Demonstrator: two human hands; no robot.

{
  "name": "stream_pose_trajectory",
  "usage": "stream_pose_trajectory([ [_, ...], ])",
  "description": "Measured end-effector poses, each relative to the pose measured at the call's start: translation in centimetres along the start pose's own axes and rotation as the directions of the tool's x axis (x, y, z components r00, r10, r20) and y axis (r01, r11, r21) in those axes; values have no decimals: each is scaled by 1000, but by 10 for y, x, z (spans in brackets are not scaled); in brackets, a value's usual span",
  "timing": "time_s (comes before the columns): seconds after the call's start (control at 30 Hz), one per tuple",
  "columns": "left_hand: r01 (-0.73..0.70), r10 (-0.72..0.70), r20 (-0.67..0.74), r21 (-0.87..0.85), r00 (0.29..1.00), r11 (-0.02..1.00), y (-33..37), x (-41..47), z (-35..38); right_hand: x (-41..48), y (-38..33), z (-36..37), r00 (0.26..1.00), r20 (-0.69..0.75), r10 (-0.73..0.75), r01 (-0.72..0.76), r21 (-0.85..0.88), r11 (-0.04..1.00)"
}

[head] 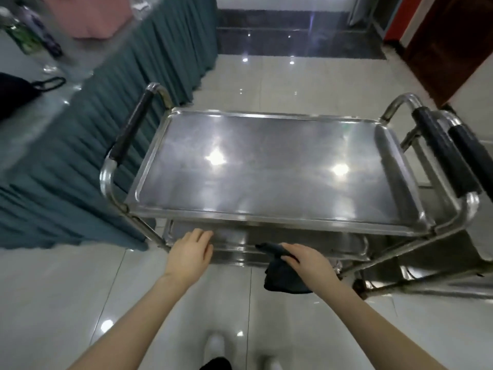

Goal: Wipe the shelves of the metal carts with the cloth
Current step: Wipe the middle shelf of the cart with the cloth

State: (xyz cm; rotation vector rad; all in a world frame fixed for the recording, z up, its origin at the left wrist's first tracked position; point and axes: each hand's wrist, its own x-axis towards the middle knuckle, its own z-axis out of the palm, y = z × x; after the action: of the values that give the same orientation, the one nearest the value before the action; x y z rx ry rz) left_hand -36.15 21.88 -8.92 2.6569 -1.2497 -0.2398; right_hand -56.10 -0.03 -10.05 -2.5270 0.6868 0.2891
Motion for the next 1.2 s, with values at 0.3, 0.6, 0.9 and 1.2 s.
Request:
stream_pose_trajectory([
  [0.3,65,-60,-97,53,993,996,-113,14,144,115,16,122,998,-55,-33,28,-80,996],
  [0.6,-67,88,-318,76,944,995,-236,51,339,220,19,268,821,-366,-437,358,-266,895],
  [0.9,-209,234,-587,111,775,971,-276,72,360,235,7,328,771,-484,-414,303,-293,907],
  [1.2,-358,316,-619,59,719,932,-289,73,368,294,-31,330,961,-190,-201,131,-327,936],
])
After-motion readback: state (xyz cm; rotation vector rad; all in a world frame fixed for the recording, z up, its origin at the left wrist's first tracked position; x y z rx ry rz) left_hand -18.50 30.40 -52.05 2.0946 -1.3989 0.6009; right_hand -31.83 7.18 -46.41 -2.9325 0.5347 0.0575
